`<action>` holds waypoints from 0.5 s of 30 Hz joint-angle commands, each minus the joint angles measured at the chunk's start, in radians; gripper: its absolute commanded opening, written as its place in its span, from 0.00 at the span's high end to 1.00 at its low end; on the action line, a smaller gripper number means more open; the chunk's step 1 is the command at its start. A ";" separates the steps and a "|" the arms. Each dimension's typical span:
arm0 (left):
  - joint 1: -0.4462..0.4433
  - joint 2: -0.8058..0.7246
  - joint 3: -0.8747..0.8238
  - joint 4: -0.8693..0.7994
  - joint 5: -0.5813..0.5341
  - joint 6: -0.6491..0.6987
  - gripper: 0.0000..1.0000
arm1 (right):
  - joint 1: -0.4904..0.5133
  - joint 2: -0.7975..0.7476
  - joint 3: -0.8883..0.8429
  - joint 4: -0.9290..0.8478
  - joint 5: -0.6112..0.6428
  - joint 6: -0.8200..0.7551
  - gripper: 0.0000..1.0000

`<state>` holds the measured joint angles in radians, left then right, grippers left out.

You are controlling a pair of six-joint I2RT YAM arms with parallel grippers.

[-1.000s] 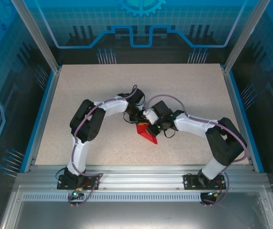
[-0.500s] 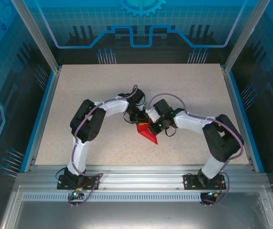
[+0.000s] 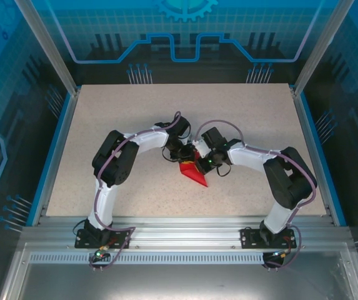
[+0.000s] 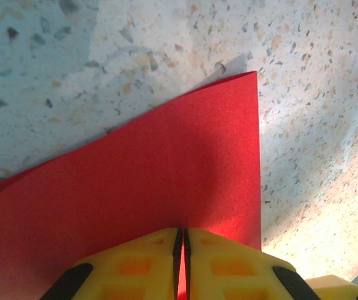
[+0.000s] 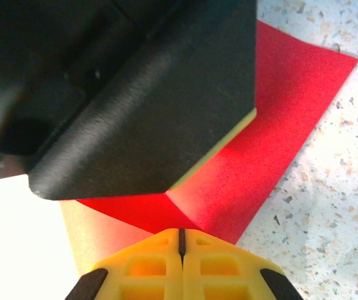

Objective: Fold a paper plane with a square sheet of paper (fold left side to right side)
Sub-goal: Third fold the triangle at the center of the table.

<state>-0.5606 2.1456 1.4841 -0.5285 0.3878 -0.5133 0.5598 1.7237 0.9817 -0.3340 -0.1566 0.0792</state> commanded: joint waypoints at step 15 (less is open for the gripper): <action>-0.019 0.045 0.006 -0.050 -0.012 0.016 0.86 | -0.029 0.036 -0.033 0.004 -0.036 0.043 1.00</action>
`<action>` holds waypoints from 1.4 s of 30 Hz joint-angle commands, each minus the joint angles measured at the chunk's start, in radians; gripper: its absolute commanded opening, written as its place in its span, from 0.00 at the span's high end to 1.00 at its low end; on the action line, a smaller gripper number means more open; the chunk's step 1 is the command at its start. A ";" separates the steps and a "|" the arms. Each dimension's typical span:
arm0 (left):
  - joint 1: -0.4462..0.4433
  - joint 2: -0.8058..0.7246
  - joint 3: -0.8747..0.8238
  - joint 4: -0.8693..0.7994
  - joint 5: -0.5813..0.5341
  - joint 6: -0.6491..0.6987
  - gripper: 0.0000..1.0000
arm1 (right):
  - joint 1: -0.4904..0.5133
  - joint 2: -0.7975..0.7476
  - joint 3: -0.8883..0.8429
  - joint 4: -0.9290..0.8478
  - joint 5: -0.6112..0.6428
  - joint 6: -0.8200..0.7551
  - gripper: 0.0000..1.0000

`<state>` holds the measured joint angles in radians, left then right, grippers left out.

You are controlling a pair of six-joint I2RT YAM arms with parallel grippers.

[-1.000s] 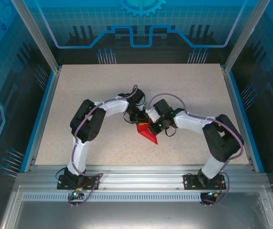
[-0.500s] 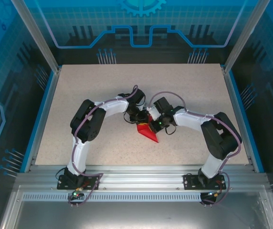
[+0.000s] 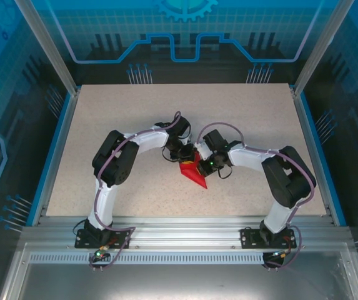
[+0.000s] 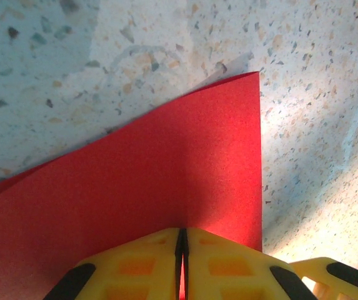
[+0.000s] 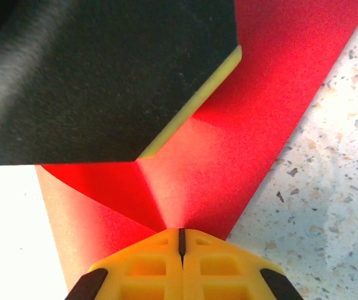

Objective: Fold a paper plane with a square sheet of paper (fold left side to right side)
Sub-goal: Third fold the triangle at the center of the table.

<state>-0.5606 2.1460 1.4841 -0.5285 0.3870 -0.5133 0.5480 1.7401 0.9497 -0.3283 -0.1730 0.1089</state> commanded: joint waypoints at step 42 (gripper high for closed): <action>-0.020 0.043 0.013 -0.060 -0.019 0.017 0.87 | -0.028 0.037 0.015 -0.032 0.013 0.021 1.00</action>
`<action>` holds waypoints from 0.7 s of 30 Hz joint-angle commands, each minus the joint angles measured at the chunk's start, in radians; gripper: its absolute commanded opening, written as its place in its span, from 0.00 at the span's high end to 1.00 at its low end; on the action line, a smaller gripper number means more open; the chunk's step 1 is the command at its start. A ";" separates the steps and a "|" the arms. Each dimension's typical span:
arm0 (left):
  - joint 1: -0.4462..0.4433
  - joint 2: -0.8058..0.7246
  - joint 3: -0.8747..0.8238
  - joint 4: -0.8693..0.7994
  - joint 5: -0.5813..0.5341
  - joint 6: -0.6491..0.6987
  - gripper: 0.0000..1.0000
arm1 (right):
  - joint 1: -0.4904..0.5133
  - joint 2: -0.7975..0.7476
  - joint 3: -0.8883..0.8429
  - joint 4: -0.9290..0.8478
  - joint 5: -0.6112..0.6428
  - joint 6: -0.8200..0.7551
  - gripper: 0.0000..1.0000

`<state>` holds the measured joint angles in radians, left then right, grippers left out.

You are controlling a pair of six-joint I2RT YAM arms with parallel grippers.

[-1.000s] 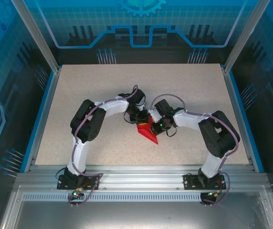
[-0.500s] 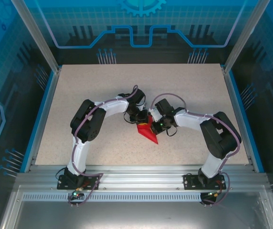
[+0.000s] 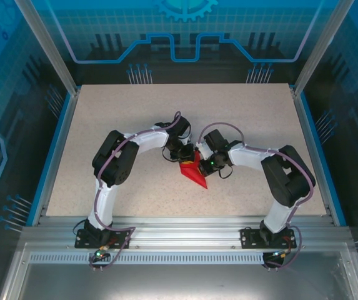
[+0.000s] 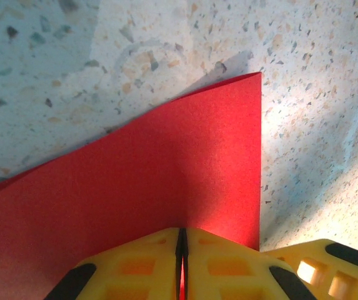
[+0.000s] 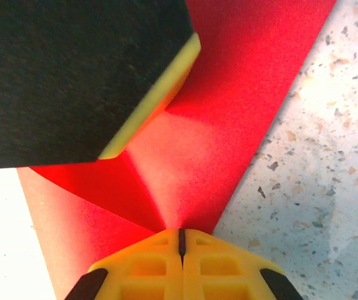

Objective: Fold a paper plane with a square sheet of paper (fold left side to right side)
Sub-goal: Third fold the triangle at the center of the table.

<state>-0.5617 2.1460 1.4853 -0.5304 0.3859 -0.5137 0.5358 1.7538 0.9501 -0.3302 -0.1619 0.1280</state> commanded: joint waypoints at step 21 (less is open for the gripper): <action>0.043 -0.134 0.033 -0.103 -0.013 0.021 0.69 | -0.013 0.057 0.012 -0.049 -0.016 -0.005 1.00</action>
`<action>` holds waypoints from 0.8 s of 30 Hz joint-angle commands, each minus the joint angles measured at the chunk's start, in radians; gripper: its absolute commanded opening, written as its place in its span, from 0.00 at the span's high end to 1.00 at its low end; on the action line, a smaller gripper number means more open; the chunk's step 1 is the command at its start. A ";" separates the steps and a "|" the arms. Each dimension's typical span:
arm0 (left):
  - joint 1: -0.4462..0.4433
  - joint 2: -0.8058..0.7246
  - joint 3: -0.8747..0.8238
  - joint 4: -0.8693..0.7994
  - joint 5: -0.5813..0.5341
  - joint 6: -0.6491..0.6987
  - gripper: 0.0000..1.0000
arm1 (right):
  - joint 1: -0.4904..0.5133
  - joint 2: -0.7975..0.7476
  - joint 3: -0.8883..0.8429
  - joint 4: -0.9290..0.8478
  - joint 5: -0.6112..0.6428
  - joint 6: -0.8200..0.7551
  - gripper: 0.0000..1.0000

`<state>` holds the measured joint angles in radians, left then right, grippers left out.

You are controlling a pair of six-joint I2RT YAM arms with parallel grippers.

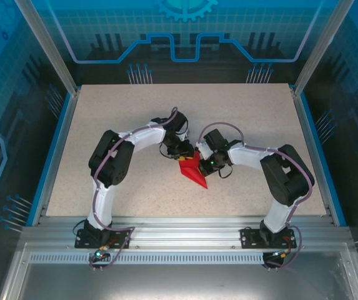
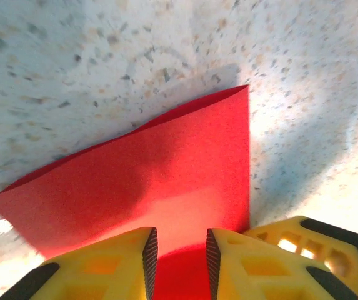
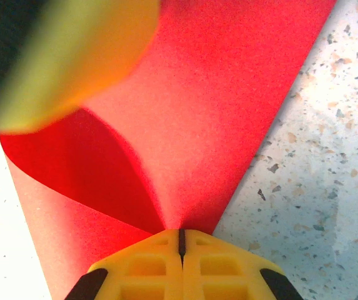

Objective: Fold a paper plane with a square sheet of paper (fold left side to right side)
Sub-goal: Third fold the triangle at the center of the table.

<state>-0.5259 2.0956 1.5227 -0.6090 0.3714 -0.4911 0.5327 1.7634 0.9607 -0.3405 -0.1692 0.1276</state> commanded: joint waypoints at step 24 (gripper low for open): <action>-0.072 -0.126 -0.249 0.179 0.115 -0.191 0.82 | -0.002 0.053 0.004 -0.039 0.001 -0.009 1.00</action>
<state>-0.5884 1.9511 1.2922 -0.4480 0.4656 -0.6571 0.5320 1.7664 0.9642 -0.3447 -0.1696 0.1272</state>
